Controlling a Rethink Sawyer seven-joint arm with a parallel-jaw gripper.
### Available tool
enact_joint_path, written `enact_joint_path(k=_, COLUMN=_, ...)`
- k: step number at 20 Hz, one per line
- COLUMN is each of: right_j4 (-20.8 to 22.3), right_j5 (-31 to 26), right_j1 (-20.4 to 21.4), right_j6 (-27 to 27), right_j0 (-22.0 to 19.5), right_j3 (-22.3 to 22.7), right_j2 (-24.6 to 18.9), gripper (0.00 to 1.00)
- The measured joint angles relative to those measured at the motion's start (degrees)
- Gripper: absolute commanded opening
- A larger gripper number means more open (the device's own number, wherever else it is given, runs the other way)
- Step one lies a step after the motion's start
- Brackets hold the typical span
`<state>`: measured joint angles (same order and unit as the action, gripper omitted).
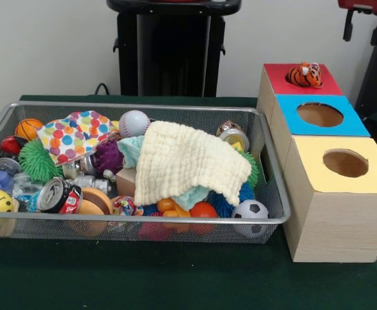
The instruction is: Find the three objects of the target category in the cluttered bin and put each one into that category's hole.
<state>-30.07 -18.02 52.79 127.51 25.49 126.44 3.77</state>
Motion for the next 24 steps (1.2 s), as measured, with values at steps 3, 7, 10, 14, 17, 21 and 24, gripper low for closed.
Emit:
enact_joint_path(k=3, right_j4=0.0, right_j5=1.5, right_j1=0.0, right_j6=0.0, right_j0=-1.5, right_j3=0.2, right_j2=0.0, gripper=1.00)
enact_joint_path(k=7, right_j4=0.5, right_j5=5.4, right_j1=-0.3, right_j6=0.0, right_j0=-4.9, right_j3=1.0, right_j2=-0.1, gripper=1.00)
enact_joint_path(k=10, right_j4=2.1, right_j5=7.1, right_j1=-0.2, right_j6=0.0, right_j0=-8.4, right_j3=1.9, right_j2=-0.1, gripper=1.00)
enact_joint_path(k=14, right_j4=5.1, right_j5=7.7, right_j1=-0.1, right_j6=0.0, right_j0=-13.2, right_j3=3.7, right_j2=0.0, gripper=1.00)
enact_joint_path(k=17, right_j4=8.0, right_j5=8.1, right_j1=0.0, right_j6=0.0, right_j0=-16.3, right_j3=5.1, right_j2=-0.1, gripper=1.00)
enact_joint_path(k=21, right_j4=11.0, right_j5=9.3, right_j1=0.0, right_j6=0.0, right_j0=-19.4, right_j3=6.8, right_j2=-0.6, gripper=1.00)
enact_joint_path(k=24, right_j4=14.2, right_j5=11.8, right_j1=-0.5, right_j6=0.0, right_j0=-22.3, right_j3=8.4, right_j2=-1.2, gripper=1.00)
